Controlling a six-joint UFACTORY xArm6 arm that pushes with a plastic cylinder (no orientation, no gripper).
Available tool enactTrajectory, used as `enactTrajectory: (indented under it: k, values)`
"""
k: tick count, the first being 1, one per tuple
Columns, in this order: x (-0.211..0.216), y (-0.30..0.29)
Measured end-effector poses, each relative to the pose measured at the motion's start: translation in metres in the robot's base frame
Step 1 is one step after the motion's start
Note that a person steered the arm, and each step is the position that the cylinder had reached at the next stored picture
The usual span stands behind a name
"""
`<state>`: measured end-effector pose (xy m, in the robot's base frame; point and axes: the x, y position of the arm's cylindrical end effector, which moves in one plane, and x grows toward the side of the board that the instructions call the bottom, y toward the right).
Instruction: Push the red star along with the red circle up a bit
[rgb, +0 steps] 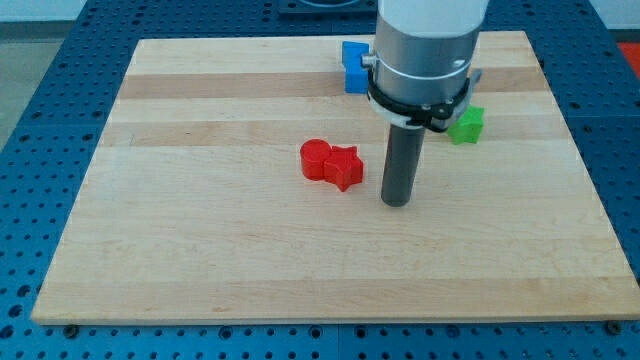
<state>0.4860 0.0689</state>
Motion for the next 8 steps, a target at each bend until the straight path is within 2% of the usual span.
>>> enactTrajectory:
  k: [2, 4, 6, 8]
  values:
    - [-0.018, 0.015]
    - [-0.035, 0.004]
    - [-0.032, -0.016]
    - [0.000, -0.054]
